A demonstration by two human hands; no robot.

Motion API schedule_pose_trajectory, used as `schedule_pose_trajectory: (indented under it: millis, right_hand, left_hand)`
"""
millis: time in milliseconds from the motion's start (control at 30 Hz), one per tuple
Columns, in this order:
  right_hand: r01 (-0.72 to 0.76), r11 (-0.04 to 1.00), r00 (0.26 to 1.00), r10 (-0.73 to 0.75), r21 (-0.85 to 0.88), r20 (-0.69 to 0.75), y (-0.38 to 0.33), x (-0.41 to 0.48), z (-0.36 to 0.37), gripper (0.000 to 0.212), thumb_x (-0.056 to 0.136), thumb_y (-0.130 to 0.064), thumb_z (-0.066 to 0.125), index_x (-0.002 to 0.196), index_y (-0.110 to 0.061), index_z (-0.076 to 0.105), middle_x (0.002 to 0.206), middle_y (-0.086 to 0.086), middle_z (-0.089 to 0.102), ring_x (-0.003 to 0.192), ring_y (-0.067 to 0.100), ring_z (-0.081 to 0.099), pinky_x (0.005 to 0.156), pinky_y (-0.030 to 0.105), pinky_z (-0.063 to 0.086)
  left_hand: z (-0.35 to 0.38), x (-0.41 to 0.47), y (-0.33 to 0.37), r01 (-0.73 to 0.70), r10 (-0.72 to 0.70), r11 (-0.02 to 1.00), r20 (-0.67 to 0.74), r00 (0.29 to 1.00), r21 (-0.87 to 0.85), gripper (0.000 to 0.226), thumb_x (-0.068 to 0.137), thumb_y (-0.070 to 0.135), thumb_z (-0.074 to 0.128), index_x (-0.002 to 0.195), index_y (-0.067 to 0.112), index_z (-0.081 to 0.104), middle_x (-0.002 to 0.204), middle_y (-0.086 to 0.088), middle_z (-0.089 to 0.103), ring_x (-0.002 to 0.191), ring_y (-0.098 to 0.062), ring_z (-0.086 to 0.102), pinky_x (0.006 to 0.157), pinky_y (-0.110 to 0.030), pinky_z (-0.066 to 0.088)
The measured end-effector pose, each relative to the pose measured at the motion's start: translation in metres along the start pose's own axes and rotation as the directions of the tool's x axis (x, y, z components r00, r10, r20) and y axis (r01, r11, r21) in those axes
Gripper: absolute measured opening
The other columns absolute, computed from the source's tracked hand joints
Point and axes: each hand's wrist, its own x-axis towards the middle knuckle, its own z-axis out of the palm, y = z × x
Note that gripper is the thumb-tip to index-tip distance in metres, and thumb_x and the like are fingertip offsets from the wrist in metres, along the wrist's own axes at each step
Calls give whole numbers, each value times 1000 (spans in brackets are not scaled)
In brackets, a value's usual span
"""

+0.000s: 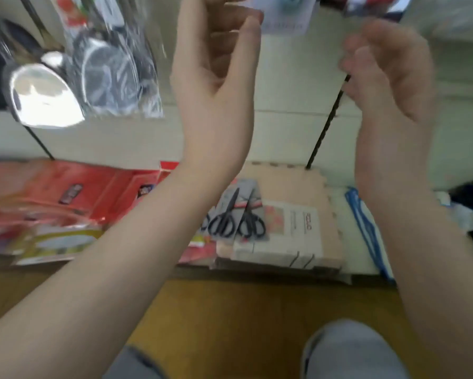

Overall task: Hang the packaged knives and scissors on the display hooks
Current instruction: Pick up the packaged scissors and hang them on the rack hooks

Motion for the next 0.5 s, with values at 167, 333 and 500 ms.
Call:
schedule_pose_trajectory:
  millis: [167, 333, 500]
  right_hand:
    - [-249, 968, 967, 250, -29, 41, 17, -47, 44, 26, 92, -20, 51, 118, -14, 52, 120, 4, 60, 111, 17, 58, 94, 26, 46]
    - [-427, 897, 897, 436, -113, 72, 56, -73, 64, 26, 93, -22, 52, 119, -20, 53, 124, -2, 60, 113, 9, 56, 95, 21, 45]
    - [-512, 842, 837, 534, -171, 118, 89, -92, 72, 29, 94, -20, 51, 123, -19, 50, 126, -4, 56, 112, 2, 52, 95, 20, 44]
  left_hand:
    - [-30, -45, -32, 180, -176, 969, -36, 984, 171, 13, 91, 1, 50, 99, 11, 49, 87, 1, 55, 83, -21, 58, 72, -34, 48]
    - [-62, -86, -87, 347, -361, 889, -9, 933, 299, 13, 91, 5, 52, 103, 9, 54, 90, 7, 57, 84, -7, 57, 73, -22, 48]
    - [-84, -124, -132, 452, -508, 776, 11, 861, 440, 15, 91, 14, 54, 106, 12, 55, 91, 14, 58, 82, 5, 56, 70, -13, 46]
